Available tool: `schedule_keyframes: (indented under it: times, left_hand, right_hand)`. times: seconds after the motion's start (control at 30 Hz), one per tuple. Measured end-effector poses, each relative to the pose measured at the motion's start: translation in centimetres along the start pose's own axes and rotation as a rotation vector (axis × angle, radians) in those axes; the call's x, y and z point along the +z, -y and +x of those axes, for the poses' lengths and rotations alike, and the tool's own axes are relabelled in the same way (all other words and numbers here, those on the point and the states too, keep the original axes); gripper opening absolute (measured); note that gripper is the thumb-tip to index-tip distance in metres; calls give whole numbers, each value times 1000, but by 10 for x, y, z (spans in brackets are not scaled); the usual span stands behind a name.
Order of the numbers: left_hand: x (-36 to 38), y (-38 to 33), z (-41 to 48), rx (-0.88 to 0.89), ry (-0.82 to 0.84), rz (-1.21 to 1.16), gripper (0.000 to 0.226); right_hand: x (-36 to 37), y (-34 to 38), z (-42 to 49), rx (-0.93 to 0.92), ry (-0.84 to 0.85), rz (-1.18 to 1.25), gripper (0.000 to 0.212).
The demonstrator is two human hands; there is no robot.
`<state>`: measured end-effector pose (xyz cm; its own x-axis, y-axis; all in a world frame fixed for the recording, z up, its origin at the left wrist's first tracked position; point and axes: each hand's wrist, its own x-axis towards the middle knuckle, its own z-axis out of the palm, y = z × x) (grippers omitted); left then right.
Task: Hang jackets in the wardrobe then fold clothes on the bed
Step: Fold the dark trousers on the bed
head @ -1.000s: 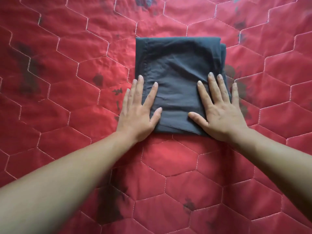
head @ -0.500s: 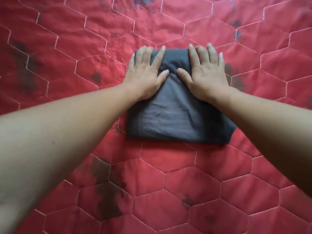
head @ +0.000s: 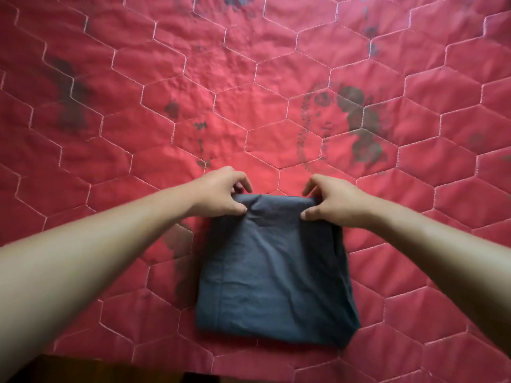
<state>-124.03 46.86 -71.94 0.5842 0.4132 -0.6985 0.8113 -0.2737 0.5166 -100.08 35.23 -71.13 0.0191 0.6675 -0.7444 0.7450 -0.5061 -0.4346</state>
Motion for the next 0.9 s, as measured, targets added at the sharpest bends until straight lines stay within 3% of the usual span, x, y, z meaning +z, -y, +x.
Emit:
schedule_keyframes:
  times: [0.13,0.23,0.33,0.43,0.53,0.6,0.7,0.77,0.83,0.9]
  left_hand:
    - [1,-16,-12,-97,324,169,21]
    - [3,-27,-26,-82,376,158,12]
    - [-33,-49,-34,-11,173,149,8]
    - [-94,-85,-38,91,-180,135,12]
    - [-142,-120,-47,221,-503,174,14]
    - [-149,-122,-48,317,-591,168,19]
    - [-120,-99,-43,442,-603,247,33]
    - [-79,-78,-38,428,-592,357,39]
    - [-21,-49,-36,329,-525,490,45]
    - [40,-21,-42,273,-398,593,60]
  right_hand:
    - [3,9,-14,30,262,-86,20]
    - [8,13,-29,19,310,-141,19]
    - [-32,23,-44,-47,96,-222,24]
    - [-108,43,-55,-126,-254,-309,28]
    - [-171,64,-68,-265,-554,-344,18]
    - [-180,66,-74,-327,-671,-363,20]
    - [-138,51,-75,-364,-804,-446,35]
    - [-85,32,-66,-351,-834,-583,42]
    - [-14,4,-56,-274,-766,-646,46]
    - [55,-16,-57,-176,-625,-637,64]
